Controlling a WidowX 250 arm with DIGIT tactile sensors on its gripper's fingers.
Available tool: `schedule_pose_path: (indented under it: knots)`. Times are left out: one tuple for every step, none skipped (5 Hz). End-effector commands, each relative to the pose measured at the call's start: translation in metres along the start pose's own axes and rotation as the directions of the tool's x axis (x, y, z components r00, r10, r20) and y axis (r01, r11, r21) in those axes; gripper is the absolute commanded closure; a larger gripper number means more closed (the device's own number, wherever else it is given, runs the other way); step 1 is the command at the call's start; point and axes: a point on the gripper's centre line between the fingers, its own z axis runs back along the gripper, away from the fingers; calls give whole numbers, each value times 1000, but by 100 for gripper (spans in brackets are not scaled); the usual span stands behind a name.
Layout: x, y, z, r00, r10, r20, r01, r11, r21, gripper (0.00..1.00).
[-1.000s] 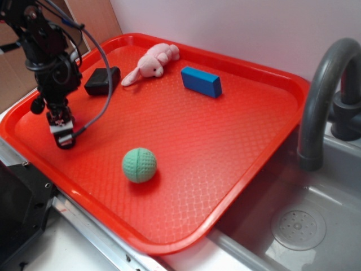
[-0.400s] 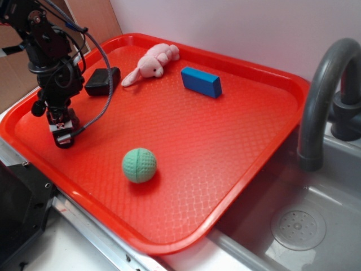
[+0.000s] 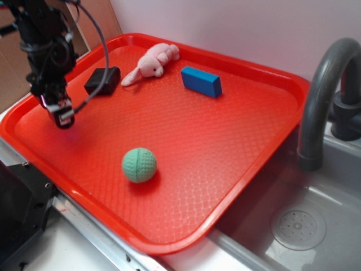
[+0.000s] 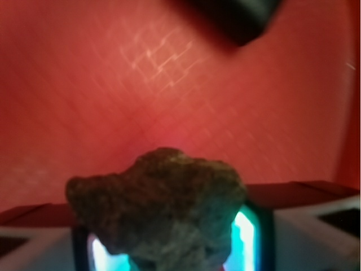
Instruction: Grab the rock.
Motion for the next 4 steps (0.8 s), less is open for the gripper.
schedule_pose_path:
  knots:
    - [-5,-25,81,941,296,166,-275,952,-138,100]
    - [-3,-44,111,938,298,176,-258,941,-219,100]
    - [-2,-55,119,932,281,231,-235,950,-206,100]
    - [5,-52,106,948,182,262,-103,953,-286,100]
